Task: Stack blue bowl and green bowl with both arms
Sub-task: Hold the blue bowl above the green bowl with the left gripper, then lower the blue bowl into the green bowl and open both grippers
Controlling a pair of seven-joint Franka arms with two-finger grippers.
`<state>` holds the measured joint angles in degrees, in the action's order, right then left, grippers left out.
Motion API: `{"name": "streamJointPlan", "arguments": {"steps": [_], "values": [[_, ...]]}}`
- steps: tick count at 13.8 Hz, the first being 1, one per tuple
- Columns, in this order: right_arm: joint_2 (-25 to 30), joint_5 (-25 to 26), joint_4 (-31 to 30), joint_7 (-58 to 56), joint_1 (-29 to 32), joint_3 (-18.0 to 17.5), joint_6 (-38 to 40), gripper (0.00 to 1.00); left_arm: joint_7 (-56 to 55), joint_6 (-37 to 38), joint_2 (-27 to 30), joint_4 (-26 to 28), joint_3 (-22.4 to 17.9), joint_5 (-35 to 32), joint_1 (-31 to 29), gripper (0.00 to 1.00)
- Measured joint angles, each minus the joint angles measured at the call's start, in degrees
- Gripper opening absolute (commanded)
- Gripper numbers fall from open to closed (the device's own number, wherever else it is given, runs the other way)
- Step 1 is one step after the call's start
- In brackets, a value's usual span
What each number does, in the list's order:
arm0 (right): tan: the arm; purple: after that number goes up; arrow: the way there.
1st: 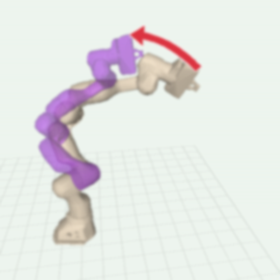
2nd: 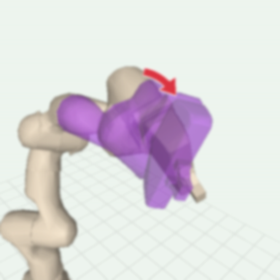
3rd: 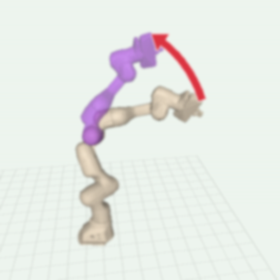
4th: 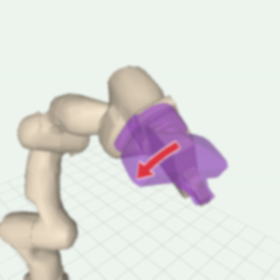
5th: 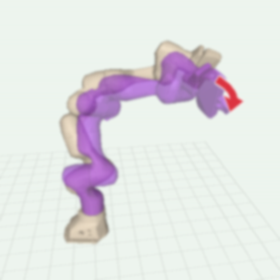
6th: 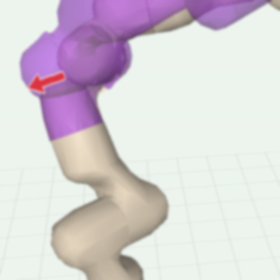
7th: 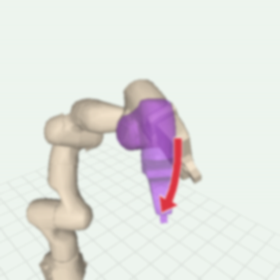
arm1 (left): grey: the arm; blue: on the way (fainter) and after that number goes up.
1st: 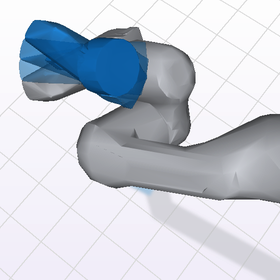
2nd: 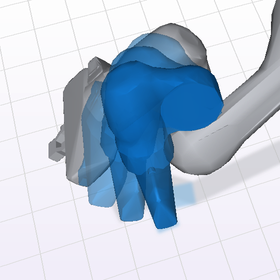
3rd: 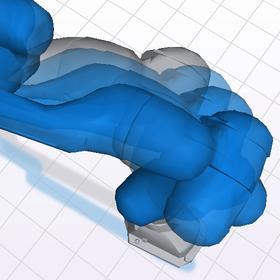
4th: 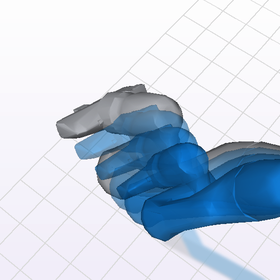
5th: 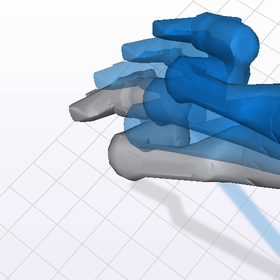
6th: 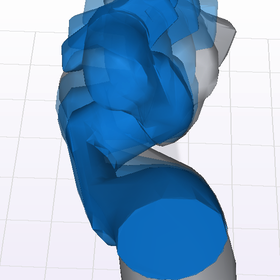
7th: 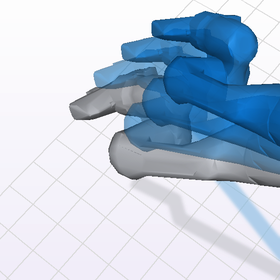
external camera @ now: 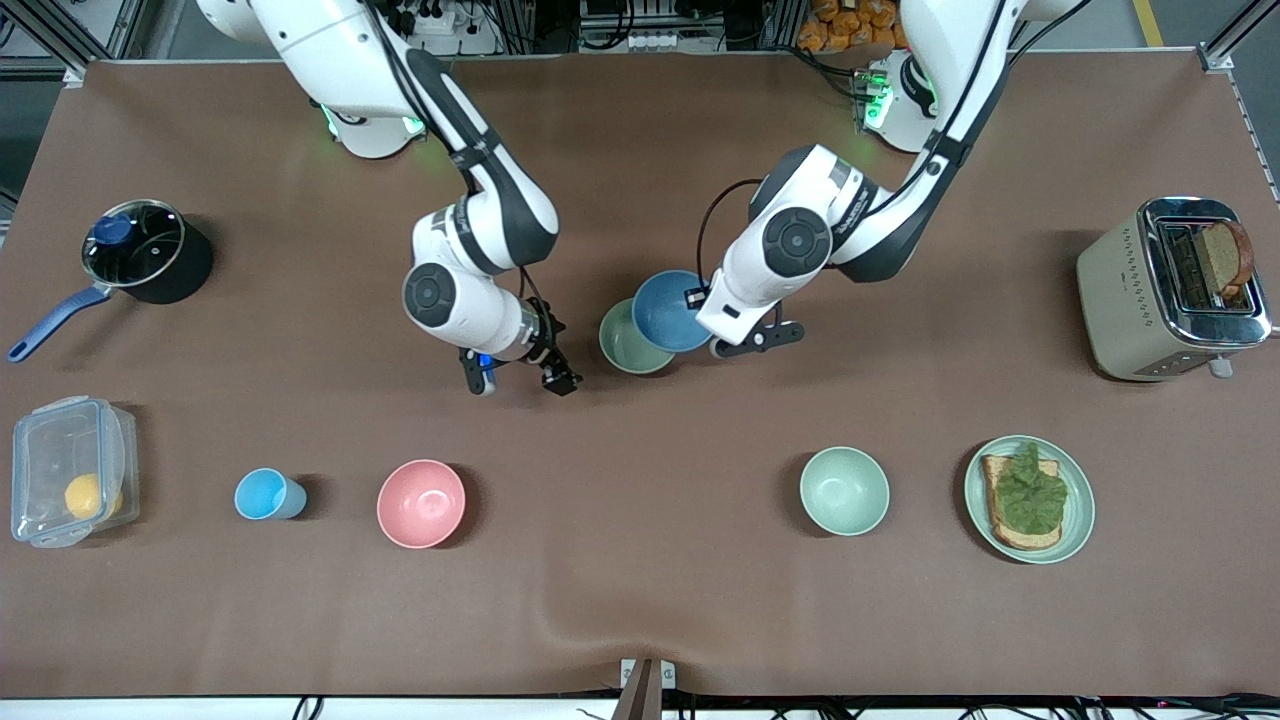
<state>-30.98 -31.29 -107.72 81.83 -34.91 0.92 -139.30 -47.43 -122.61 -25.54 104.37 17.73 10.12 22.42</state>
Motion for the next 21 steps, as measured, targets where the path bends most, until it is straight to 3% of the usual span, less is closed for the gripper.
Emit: {"name": "streamJointPlan", "arguments": {"steps": [5,10,12,21], "values": [[-2.51,-0.80,-0.02,0.01,-2.16,-0.15,-4.06,1.00,-2.06,-0.01,-6.34,-6.21,0.00,0.00,0.83,0.00],[-2.91,-1.31,-0.02,0.03,-3.03,-0.15,-4.99,1.00,-4.08,-0.02,-9.61,-8.32,-0.07,0.00,3.40,0.00],[-3.12,-1.33,-0.02,0.03,-3.10,-0.15,-5.11,1.00,-4.09,-0.02,-9.89,-8.43,-0.08,0.00,3.68,1.00],[-3.41,-1.41,-0.02,0.09,-3.15,-0.15,-5.80,1.00,-4.09,1.19,-8.82,-11.10,-0.58,-4.48,3.34,1.00]]}}
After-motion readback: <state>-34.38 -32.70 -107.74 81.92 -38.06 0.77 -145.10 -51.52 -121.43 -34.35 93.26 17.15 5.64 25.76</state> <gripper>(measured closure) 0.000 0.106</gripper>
